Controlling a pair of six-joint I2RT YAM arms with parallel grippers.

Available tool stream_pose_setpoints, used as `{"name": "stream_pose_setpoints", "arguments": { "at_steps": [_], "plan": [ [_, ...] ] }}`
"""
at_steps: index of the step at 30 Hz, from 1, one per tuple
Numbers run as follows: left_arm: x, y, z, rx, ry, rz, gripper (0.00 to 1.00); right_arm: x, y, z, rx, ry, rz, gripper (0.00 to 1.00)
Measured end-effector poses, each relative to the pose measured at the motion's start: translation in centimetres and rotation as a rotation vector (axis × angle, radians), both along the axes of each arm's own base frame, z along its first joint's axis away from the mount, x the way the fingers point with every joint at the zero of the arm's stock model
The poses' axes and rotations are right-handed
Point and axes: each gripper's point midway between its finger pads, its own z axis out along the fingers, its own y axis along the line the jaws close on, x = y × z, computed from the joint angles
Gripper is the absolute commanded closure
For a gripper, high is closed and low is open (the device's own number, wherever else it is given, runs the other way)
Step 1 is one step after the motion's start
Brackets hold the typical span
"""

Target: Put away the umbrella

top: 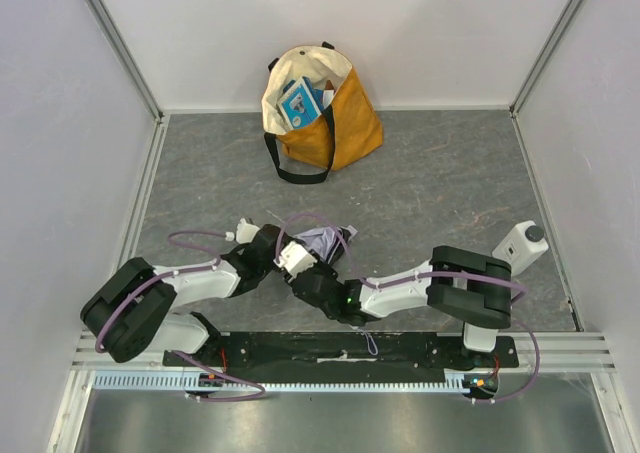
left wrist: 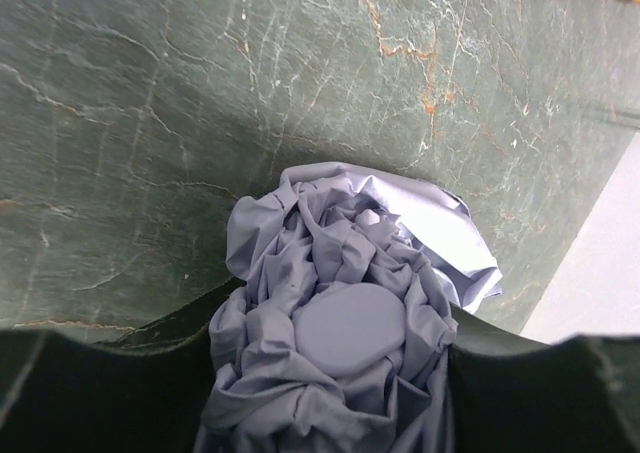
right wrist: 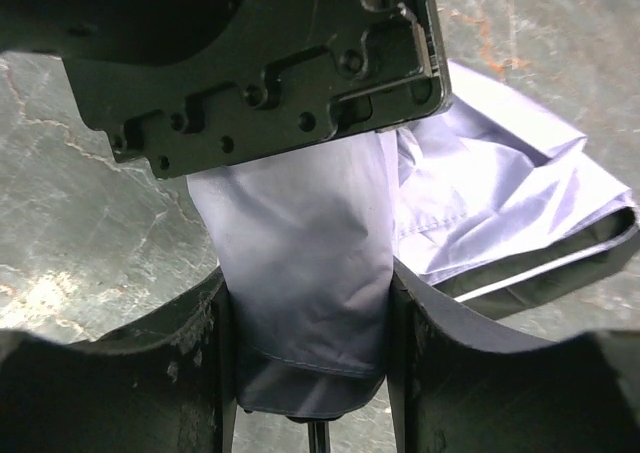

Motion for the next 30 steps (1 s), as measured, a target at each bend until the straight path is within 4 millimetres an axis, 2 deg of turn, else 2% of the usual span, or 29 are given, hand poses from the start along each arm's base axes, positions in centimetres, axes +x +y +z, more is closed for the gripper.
{"name": "stream_pose_setpoints", "arguments": {
  "at_steps": [4, 5, 6, 12, 13, 16, 18, 24, 26, 28, 30],
  "plan": [
    [-0.1, -0.1, 0.0, 0.037, -0.017, -0.007, 0.98, -0.2, 0.0, -0.9, 0.097, 0.085, 0.027, 1.00],
    [-0.1, -0.2, 0.1, 0.042, -0.020, -0.009, 0.97, -0.3, 0.0, -1.1, 0.132, 0.116, 0.040, 1.00],
    [-0.1, -0.2, 0.1, 0.045, -0.022, -0.010, 0.91, -0.3, 0.1, -1.2, 0.168, 0.146, 0.052, 1.00],
    [-0.1, -0.3, 0.1, 0.049, -0.033, -0.019, 0.88, -0.3, 0.0, -1.5, 0.366, 0.347, 0.152, 1.00],
    [-0.1, -0.3, 0.2, 0.048, -0.034, -0.019, 0.96, -0.3, 0.0, -1.4, 0.386, 0.379, 0.168, 1.00],
    [-0.1, -0.3, 0.2, 0.049, -0.042, -0.026, 0.98, -0.3, 0.0, -1.3, 0.422, 0.458, 0.208, 1.00],
    [-0.1, -0.3, 0.2, 0.046, -0.050, -0.029, 0.98, -0.4, 0.0, -1.3, 0.418, 0.485, 0.218, 0.82],
    [-0.9, -0.7, 0.2, 0.049, -0.004, -0.059, 0.98, -1.6, -0.5, -0.3, 0.269, 0.512, 0.183, 0.42],
    [-1.6, -1.3, 0.1, 0.043, 0.042, -0.083, 0.98, -2.2, -1.1, 0.2, 0.195, 0.502, 0.150, 0.20],
    [-1.9, -2.0, 0.0, 0.040, 0.081, -0.108, 0.98, -2.5, -1.9, 0.9, 0.131, 0.475, 0.115, 0.14],
    [-2.0, -2.3, -0.1, 0.040, 0.105, -0.118, 0.98, -2.0, -2.9, 1.6, 0.090, 0.431, 0.069, 0.11]
  ]
}}
